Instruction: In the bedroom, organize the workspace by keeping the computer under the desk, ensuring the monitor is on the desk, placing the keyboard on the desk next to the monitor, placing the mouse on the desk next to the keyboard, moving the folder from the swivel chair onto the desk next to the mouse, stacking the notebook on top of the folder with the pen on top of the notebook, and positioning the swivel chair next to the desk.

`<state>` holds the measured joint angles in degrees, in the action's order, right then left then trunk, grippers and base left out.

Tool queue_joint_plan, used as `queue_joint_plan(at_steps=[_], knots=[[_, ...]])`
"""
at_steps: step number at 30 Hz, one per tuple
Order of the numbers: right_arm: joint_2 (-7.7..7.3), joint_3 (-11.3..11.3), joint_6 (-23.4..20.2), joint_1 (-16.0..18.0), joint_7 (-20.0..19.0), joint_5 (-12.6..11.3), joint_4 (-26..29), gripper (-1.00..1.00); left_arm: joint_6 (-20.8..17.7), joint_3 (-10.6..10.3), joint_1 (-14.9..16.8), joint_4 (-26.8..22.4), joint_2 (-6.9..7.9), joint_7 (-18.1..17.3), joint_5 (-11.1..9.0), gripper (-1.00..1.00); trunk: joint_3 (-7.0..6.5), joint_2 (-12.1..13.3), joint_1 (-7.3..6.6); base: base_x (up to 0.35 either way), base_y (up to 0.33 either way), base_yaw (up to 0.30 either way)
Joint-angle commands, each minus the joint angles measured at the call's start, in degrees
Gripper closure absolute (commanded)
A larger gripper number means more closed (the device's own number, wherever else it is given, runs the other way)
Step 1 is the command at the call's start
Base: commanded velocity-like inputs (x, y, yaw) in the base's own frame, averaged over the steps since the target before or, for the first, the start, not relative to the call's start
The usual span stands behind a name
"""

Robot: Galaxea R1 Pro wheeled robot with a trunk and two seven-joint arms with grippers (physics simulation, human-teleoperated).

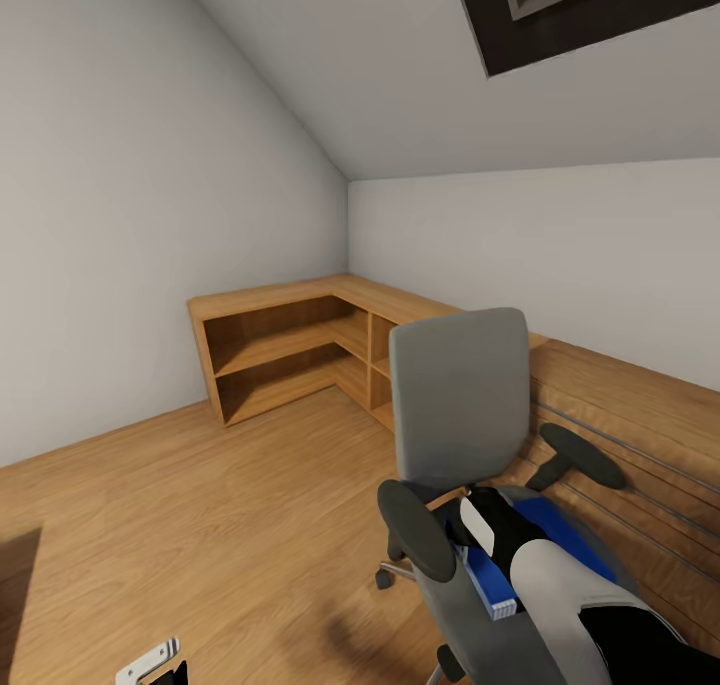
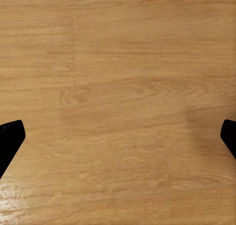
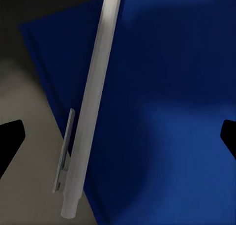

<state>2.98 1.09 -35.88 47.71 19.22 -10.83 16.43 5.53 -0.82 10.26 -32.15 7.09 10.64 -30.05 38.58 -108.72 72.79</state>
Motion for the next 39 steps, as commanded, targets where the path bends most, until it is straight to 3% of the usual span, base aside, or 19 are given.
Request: queue_joint_plan(at_steps=[1,17,21,39], knots=[[0.00,0.13,-0.18,0.02,0.47,-0.60,0.09,-1.00,0.18,-0.15,0.02,-0.02,0.02,0.16,-0.45,-1.00,0.06,-0.03,-0.01,0.000,0.000,0.000],[0.00,0.14,-0.16,0.02,0.47,-0.58,0.09,-1.00,0.18,-0.14,0.02,-0.02,0.03,0.17,-0.48,-1.00,0.06,-0.03,-0.01,0.000,0.000,0.000],[0.00,0.14,-0.16,0.02,0.47,-0.58,0.09,-1.00,0.18,-0.14,0.02,-0.02,0.03,0.18,-0.52,-1.00,0.78,-1.63,0.87,0.000,0.000,0.000],[0.14,0.18,-0.01,0.02,0.55,-0.51,0.01,-1.00,0.18,-0.14,0.02,-0.02,0.03,0.26,-0.49,-1.00,0.78,-1.63,0.87,0.000,0.000,0.000]])
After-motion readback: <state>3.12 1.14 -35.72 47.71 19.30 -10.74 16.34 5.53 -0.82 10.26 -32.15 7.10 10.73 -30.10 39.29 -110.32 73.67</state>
